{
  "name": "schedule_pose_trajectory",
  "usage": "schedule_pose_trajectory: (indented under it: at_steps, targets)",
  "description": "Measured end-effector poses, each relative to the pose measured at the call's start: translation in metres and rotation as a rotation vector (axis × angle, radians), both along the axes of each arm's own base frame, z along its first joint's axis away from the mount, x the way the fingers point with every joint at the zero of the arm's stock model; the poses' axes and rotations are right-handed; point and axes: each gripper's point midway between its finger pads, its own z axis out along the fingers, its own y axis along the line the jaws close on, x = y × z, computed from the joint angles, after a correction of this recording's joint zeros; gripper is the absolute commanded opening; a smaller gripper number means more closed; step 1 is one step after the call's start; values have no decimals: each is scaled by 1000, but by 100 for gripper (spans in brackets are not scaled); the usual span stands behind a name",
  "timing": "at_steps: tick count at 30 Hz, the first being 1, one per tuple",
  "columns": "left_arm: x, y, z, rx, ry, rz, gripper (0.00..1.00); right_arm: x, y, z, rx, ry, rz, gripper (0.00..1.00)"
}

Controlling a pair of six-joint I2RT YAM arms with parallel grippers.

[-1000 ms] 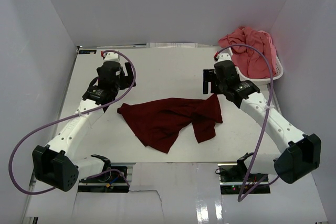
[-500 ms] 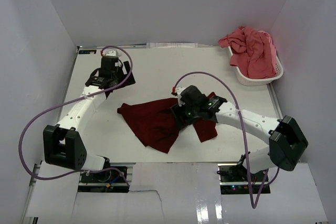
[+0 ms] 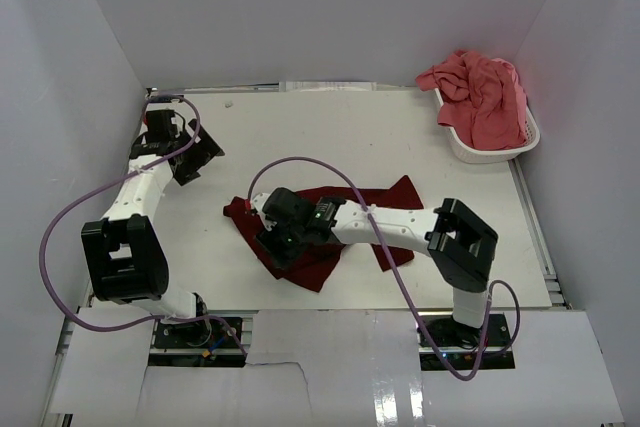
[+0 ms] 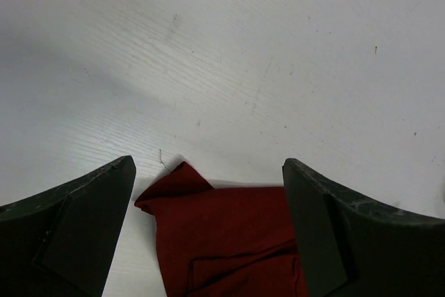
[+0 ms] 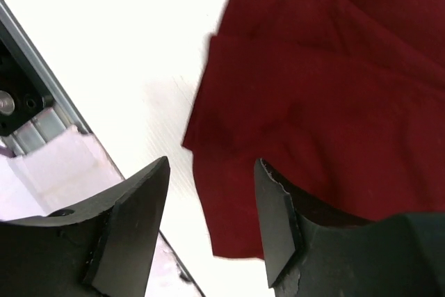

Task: Fold and stack the t-shirts
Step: Flatten out the tshirt

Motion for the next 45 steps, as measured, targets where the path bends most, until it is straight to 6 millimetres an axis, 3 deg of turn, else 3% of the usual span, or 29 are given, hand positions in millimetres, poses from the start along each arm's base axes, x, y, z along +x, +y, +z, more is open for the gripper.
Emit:
schedule_pose_trajectory:
  at_steps: [13,22,29,31,41,43,45]
  targets:
    - [-2,13,-5,-14,8,37,98,5,51,-39,-39,-9,55,57]
    - [-3,13,-8,-13,14,35,98,7,58,-50,-65,-32,60,50]
    - [-3,13,-11,-9,17,30,98,16,59,-53,-91,-82,44,14]
    - [-4,13,-12,-8,21,29,98,18,58,-54,-95,-90,40,10]
    - [-5,14,-13,-1,21,22,98,21,53,-48,-117,-98,25,8]
    - [-5,13,-13,1,20,18,97,24,49,-35,-107,-96,15,8]
    - [-5,10,-12,-3,18,2,95,37,38,-3,-65,-96,-21,8]
